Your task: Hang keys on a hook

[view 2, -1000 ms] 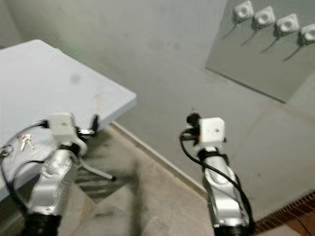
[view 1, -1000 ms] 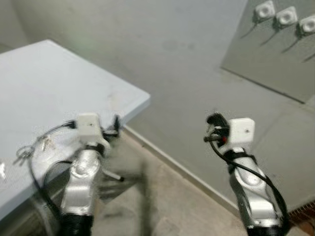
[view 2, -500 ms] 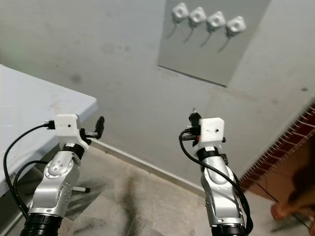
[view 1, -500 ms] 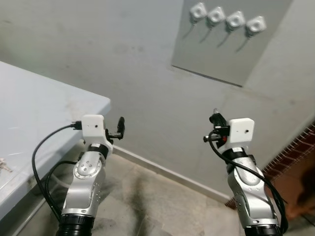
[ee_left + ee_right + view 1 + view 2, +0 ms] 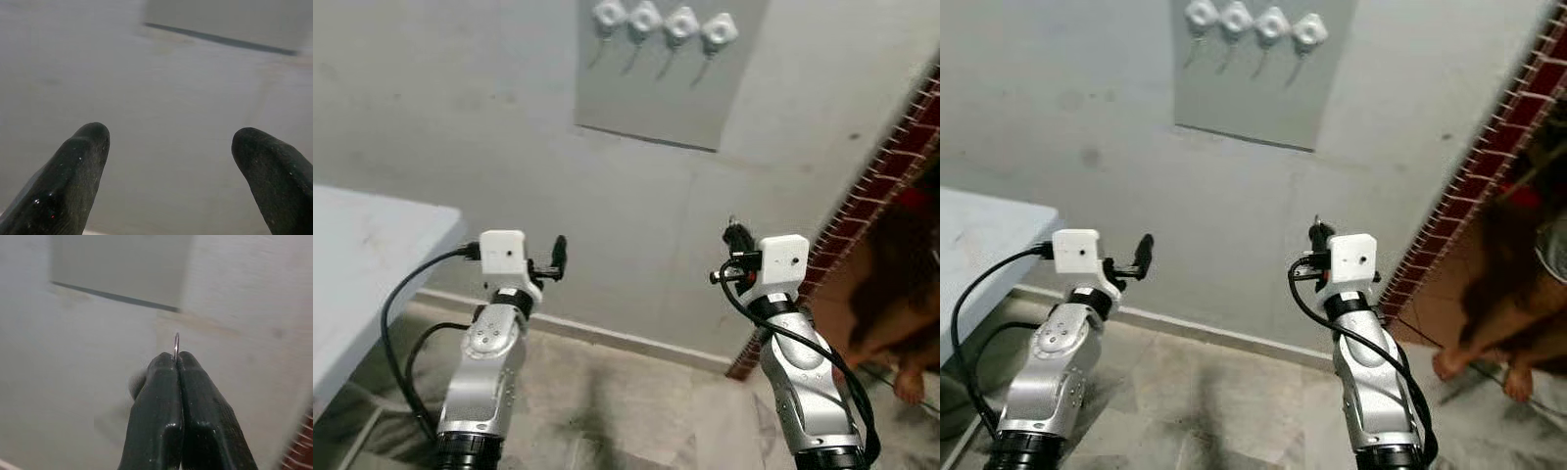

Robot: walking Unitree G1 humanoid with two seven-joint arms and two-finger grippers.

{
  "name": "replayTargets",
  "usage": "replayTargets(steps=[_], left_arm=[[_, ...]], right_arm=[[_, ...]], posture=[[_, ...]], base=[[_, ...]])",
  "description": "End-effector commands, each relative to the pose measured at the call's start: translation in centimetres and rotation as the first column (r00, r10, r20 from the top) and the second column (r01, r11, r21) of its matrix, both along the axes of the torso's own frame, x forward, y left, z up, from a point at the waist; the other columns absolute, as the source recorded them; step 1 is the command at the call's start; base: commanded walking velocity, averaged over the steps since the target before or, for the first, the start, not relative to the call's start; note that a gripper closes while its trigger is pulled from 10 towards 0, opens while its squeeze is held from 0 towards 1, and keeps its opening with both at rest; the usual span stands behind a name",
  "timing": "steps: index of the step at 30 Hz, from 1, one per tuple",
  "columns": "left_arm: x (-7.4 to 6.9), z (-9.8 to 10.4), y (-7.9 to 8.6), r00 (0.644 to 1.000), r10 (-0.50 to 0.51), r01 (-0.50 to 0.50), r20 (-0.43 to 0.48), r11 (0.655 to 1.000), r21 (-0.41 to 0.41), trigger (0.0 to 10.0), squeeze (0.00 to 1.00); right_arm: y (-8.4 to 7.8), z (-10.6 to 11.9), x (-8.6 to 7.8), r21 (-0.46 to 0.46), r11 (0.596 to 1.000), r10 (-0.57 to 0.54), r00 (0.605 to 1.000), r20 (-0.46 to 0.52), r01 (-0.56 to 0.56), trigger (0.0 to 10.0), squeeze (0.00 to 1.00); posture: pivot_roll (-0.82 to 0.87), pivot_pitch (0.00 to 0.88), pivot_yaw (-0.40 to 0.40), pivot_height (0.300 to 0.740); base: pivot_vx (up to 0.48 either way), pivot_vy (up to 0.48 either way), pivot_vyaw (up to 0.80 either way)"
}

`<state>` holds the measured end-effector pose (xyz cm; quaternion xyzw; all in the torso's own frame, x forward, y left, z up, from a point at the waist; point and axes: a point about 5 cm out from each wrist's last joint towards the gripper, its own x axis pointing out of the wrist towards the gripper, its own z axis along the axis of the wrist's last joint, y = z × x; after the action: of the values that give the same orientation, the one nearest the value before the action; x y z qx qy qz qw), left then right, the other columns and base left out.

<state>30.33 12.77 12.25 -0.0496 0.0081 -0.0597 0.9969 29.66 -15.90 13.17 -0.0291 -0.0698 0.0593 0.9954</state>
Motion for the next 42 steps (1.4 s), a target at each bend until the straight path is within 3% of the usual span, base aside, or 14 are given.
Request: replayTargets(steps=[1,21,42], left_arm=[[0.0,0.5,0.2,1.0,-0.007,0.006,0.013,1.0,0.008,10.0,0.0],[-0.4,0.8,1.7,1.0,0.015,-0.015,0.007,1.0,-0.002,10.0,0.0],[-0.3,0.9,1.8,1.0,0.03,-0.03,0.003,0.999,-0.019,10.0,0.0]], right_arm=[[0.3,0.7,0.1,0.0,1.0,0.002,1.0,0.03,-0.002,10.0,0.0],[0.3,0.9,-0.5,0.011,1.0,0.024,0.999,0.041,-0.025,10.0,0.0],[0.1,1.1,-0.7,0.012,0.999,0.03,0.999,0.04,-0.031,10.0,0.0]], posture=[[0.04,0.009,-0.036,0.74],[0.04,0.038,-0.038,0.74],[0.03,0.048,-0.045,0.74]], base=[[0.0,0.0,-0.69],[0.0,0.0,-0.06],[0.261,0.0,0.0]])
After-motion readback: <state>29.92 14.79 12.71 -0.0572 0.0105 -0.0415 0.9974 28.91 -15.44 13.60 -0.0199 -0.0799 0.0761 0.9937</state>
